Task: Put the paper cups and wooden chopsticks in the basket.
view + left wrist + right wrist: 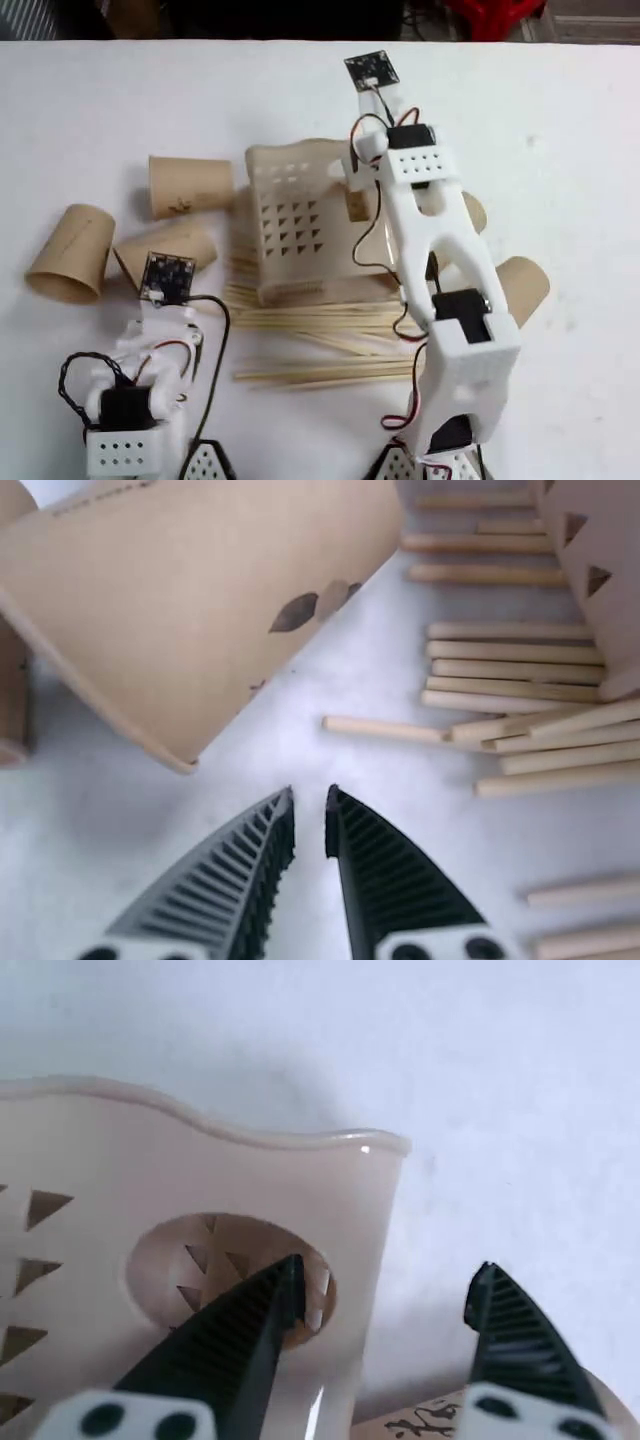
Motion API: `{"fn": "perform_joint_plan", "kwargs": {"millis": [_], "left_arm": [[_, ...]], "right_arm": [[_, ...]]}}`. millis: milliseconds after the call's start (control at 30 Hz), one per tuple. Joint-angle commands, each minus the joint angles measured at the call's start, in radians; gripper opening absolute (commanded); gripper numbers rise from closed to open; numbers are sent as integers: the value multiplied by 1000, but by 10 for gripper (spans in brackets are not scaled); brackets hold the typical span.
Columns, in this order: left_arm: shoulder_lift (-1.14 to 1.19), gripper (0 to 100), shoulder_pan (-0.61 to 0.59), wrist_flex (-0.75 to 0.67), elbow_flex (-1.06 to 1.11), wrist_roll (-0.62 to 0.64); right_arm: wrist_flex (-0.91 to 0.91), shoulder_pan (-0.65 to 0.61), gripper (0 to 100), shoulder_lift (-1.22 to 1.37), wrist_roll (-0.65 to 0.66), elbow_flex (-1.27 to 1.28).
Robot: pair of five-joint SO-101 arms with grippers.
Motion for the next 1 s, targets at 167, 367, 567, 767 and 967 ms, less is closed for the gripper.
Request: {"fn": "perform_joint_plan", "kwargs": {"millis": [167, 367, 567, 767, 967], "left_arm": [[-8, 76, -7, 8, -5, -2], [-8, 76, -7, 8, -5, -2], [-8, 76, -7, 8, -5, -2], [-8, 76, -7, 8, -5, -2], [-8, 76, -7, 8, -5, -2]], "right_arm": [[-24, 27, 125, 108, -2, -157], [-22, 36, 20, 170, -11, -278], [-18, 39, 15, 114, -80, -319], [22, 47, 15, -4, -167, -359], [97, 39, 15, -151, -173, -359]]}}
